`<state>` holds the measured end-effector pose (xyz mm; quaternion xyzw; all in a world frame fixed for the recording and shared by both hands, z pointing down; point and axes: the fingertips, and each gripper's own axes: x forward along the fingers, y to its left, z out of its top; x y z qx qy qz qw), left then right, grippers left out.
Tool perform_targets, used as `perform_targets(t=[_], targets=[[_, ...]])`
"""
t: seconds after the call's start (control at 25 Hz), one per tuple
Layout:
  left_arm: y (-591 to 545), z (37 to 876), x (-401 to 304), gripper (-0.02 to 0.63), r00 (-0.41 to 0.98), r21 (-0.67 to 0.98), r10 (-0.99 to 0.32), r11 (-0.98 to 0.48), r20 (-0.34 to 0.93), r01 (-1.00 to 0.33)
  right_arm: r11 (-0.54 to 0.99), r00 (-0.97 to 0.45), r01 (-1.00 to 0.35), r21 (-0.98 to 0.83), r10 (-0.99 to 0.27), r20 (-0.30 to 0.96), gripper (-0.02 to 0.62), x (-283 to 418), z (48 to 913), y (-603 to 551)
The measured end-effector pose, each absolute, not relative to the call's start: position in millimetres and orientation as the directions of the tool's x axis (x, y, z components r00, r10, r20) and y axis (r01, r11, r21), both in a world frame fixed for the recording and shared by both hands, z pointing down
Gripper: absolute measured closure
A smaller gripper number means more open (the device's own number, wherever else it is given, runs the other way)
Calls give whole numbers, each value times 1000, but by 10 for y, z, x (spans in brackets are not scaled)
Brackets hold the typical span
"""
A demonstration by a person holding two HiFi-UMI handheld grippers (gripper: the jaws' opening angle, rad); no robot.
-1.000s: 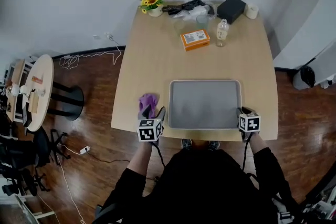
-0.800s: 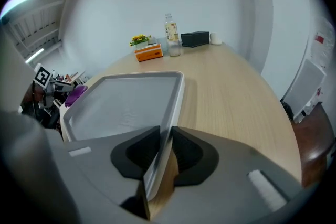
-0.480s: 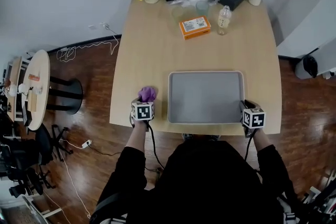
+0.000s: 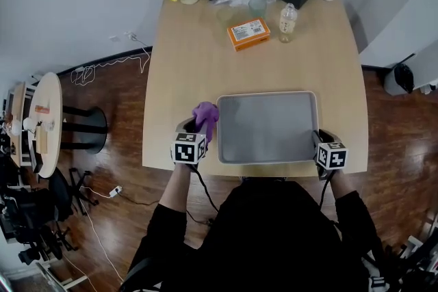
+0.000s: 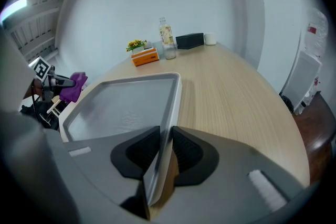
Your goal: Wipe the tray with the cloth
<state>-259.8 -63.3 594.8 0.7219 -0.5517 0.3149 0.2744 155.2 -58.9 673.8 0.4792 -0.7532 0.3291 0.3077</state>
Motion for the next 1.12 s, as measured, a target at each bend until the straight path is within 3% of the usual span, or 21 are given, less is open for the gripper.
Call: perform_targets(t=[0.36,0.6,1.12], targets=[[-1090,6562,-2251,528,158,-68,-496,-407,854,-911,322,-347,-926,-197,-522,779,518,1465,6744,-559],[-1229,6468,-2015,528,127,-155,-469,-517,874,-842,318,-358,-925,-210,-538,763,520,1481,6722,-563],[-1421,6577,858,528,336,-138,-307,-886,891,-442,335,-407,-907,-254,-546,732,518,1483,6722,-556]])
